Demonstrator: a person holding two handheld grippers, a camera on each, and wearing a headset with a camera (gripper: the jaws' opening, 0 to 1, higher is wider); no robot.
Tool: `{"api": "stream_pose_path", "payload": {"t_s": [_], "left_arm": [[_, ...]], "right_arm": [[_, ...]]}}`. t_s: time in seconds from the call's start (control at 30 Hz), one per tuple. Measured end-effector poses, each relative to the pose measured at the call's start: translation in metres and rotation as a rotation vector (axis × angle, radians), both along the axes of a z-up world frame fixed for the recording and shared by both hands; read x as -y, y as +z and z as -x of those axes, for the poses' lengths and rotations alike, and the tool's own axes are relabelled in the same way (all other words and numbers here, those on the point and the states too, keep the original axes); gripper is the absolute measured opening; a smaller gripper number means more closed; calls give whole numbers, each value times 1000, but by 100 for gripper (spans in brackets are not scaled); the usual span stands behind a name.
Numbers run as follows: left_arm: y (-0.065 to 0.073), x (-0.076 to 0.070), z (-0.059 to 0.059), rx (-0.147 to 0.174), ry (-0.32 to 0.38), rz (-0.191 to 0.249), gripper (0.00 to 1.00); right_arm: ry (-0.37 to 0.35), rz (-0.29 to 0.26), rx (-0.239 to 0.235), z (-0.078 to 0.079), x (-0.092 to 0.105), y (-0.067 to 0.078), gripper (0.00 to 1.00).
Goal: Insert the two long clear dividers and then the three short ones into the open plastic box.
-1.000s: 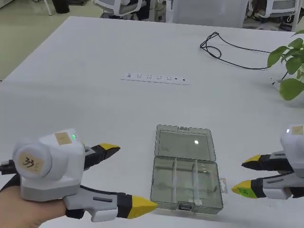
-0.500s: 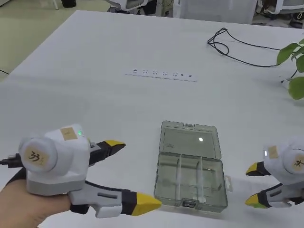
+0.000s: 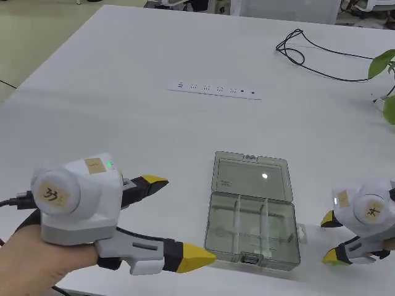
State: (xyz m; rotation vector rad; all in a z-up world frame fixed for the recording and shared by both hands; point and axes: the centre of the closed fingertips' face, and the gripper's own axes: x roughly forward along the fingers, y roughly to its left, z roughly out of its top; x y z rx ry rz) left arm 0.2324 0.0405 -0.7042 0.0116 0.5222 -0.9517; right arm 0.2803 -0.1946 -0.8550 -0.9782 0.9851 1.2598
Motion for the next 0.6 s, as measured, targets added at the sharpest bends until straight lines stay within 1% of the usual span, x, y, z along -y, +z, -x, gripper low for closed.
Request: {"api": "stream_pose_path", "payload": {"t_s": [0.1, 0.17, 0.2, 0.33, 0.5, 0.6], "left_arm": [[0, 1, -1, 0, -1, 1, 94], [0, 2, -1, -2, -5, 2, 94], [0, 2, -1, -2, -6, 1, 94], [1, 3, 0, -1, -10, 4, 94], [1, 3, -1, -1, -12, 1, 94], [2, 3, -1, 1, -14, 2, 94]], "right_arm": [[-10, -7, -6, 0, 0, 0, 40], [-25, -14, -26, 2, 0, -1, 38], [-31, -18, -28, 1, 1, -1, 37], [-38, -23, -21, 0, 1, 0, 34], [-42, -26, -18, 0, 0, 0, 33], [-41, -24, 4, 1, 1, 1, 33]]}}
